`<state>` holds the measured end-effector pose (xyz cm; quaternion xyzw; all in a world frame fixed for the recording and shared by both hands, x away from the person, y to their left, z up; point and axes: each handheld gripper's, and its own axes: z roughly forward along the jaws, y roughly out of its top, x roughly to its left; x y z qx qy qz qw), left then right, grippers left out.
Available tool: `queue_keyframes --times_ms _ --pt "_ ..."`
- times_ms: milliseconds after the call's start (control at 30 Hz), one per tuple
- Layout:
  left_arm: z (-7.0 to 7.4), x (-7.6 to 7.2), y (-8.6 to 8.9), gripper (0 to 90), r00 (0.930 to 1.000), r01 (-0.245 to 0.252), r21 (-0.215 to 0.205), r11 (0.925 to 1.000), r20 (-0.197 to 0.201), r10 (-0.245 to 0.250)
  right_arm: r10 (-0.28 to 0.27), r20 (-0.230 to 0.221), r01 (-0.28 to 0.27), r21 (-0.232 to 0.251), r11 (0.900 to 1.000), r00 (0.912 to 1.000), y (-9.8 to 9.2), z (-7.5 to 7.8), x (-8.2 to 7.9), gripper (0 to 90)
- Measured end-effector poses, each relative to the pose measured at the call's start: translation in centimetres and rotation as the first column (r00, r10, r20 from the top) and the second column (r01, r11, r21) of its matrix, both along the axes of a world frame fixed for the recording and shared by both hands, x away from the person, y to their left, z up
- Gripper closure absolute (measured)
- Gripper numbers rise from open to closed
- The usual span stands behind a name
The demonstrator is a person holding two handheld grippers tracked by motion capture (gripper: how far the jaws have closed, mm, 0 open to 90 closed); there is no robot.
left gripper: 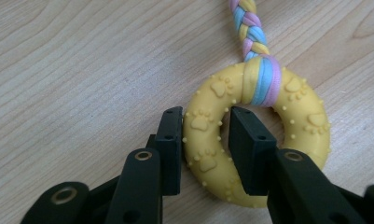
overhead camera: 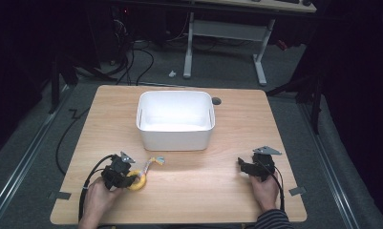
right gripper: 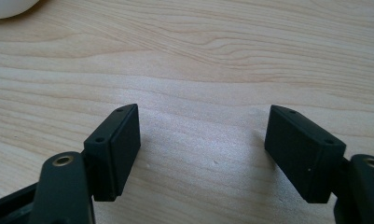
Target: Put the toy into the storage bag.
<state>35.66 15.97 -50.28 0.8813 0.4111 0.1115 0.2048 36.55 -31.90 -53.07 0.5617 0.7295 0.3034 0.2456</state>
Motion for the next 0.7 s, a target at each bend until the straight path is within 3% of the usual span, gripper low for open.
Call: queue_keyframes --times_ms 200,300,333,633,700 --pt "0.1 -0.1 0.0 66.8 0.9997 0.017 0.008 0.9998 0.015 -0.017 0.001 0.0 -0.001 0.0 1.0 1.0 0.0 0.0 0.0 26.8" --pt "0.2 -0.1 0.2 67.1 0.9998 0.013 -0.011 0.9999 0.018 -0.013 0.001 0.0 -0.001 0.001 1.0 1.0 0.0 0.0 0.0 26.8" --pt "0.3 -0.1 0.3 67.1 0.9999 0.004 -0.039 0.9992 0.016 -0.003 0.0 0.0 0.0 0.0 1.0 1.0 0.0 0.0 0.0 26.8" --pt "1.0 -0.1 0.4 67.3 1.0 -0.003 -0.079 0.9969 0.004 0.003 0.0 0.0 0.0 0.001 1.0 1.0 0.0 0.0 0.0 26.8" --pt "1.3 -0.2 0.4 67.3 1.0 0.008 -0.072 0.9974 0.002 -0.008 0.0 0.0 0.0 0.001 1.0 1.0 0.0 0.0 0.0 26.8"
